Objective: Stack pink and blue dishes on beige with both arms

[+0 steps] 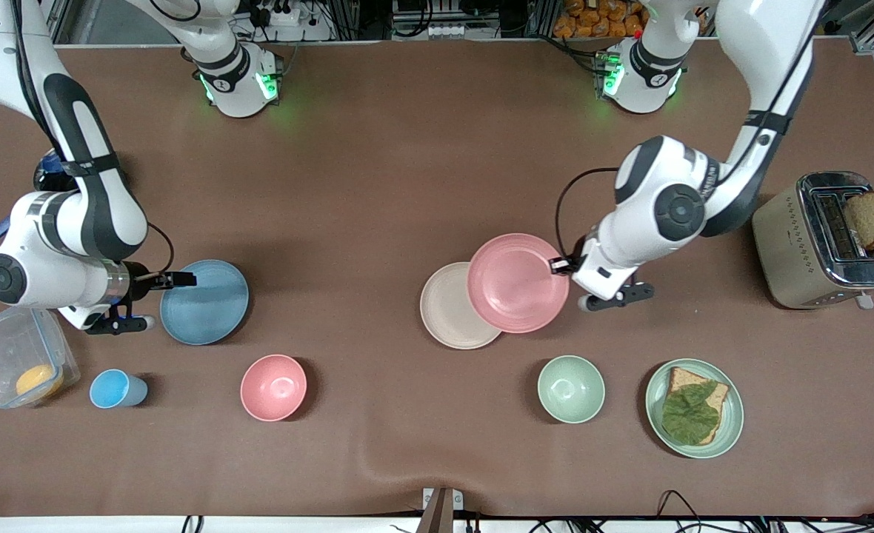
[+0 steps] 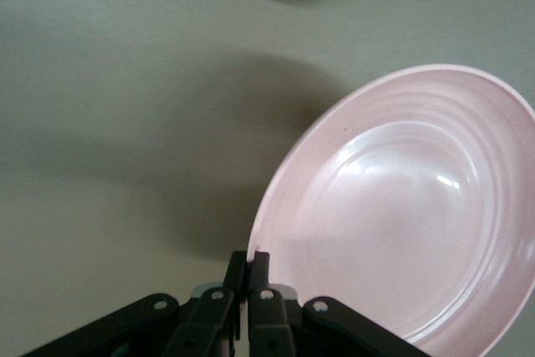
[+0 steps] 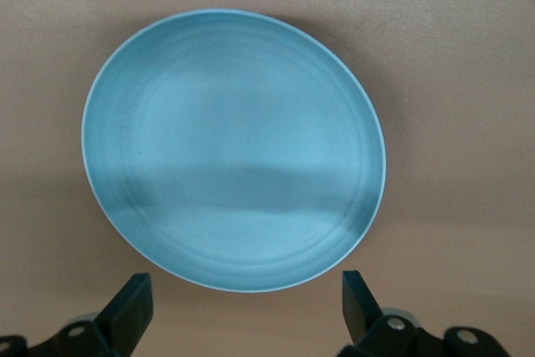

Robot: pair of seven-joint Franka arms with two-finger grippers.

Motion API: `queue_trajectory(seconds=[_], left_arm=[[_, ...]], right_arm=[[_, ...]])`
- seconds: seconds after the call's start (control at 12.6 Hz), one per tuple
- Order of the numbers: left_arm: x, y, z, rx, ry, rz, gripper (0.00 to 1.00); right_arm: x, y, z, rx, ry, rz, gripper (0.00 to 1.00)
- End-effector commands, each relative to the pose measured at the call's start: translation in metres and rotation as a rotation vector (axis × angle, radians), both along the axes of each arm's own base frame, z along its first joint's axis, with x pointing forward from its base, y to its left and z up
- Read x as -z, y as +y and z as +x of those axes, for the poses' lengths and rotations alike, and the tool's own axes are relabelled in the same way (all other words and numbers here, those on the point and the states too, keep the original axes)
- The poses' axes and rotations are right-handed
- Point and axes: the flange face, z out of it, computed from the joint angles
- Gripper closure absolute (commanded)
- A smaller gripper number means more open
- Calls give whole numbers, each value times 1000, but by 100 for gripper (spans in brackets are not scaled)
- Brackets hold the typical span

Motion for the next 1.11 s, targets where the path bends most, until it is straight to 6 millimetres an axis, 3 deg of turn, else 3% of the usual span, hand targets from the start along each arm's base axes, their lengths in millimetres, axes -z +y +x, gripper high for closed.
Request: queue_trajectory(seconds=[0.0,0.16,0.48,0.95,1.03], left_arm=[[37,-34,9,-49,17,-51,100],[61,-53,0,-31,35,-52,100],[102,-57,-3,-9,48,-37,100],[108,-61,-4,-19,48,-43,100],[106,-63,-4,-19,45,-43,100]], right_arm=[[3,-4,0,6,0,17,0],[18,-14,-1,18,-37,13,0],[42,-50,-17,66,-20,19,0],[89,-57,-14,14,-57,28,0],[96,-52,-16,6,-45,32,52]])
